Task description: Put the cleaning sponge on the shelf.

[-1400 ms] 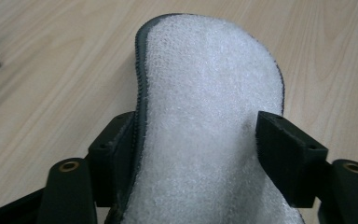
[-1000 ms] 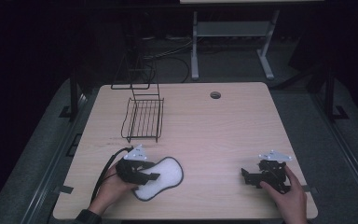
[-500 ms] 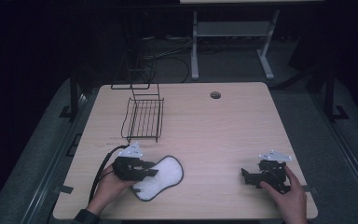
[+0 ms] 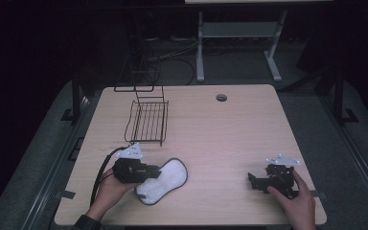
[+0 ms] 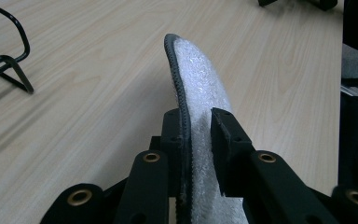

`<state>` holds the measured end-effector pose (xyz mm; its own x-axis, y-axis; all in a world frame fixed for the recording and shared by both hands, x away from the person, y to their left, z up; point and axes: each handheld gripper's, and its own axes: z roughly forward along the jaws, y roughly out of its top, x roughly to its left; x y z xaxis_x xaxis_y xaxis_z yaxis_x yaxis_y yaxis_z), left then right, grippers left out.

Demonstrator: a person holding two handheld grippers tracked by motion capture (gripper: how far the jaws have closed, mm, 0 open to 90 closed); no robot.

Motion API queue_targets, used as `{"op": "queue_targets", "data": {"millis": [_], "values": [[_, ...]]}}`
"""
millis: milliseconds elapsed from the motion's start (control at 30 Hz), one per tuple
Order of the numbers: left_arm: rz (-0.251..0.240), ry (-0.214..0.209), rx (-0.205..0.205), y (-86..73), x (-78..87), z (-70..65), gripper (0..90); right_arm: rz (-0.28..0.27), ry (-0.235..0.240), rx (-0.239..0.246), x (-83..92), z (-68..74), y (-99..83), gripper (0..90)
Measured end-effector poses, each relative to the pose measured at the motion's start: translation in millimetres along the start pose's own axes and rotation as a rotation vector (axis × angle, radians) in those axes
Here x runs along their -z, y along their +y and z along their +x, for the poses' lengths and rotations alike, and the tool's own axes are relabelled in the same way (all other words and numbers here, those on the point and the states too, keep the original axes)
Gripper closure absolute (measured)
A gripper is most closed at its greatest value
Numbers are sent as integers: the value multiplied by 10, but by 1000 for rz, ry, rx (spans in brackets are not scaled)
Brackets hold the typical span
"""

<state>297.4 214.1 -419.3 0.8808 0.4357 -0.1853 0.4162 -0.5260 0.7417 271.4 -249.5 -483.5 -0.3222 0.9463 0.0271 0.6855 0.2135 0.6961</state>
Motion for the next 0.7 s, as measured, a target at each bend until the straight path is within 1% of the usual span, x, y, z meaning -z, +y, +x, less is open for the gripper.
{"op": "queue_targets", "data": {"millis": [367, 567, 700], "values": [[-25, -13, 18, 46, 65, -27, 808, 0, 0, 0, 0, 0, 0, 0], [-33, -30, 17, 78, 99, -64, 832, 0, 0, 1, 0, 0, 0, 0], [-36, -24, 14, 85, 115, -67, 834, 0, 0, 0, 0, 0, 0, 0]]}}
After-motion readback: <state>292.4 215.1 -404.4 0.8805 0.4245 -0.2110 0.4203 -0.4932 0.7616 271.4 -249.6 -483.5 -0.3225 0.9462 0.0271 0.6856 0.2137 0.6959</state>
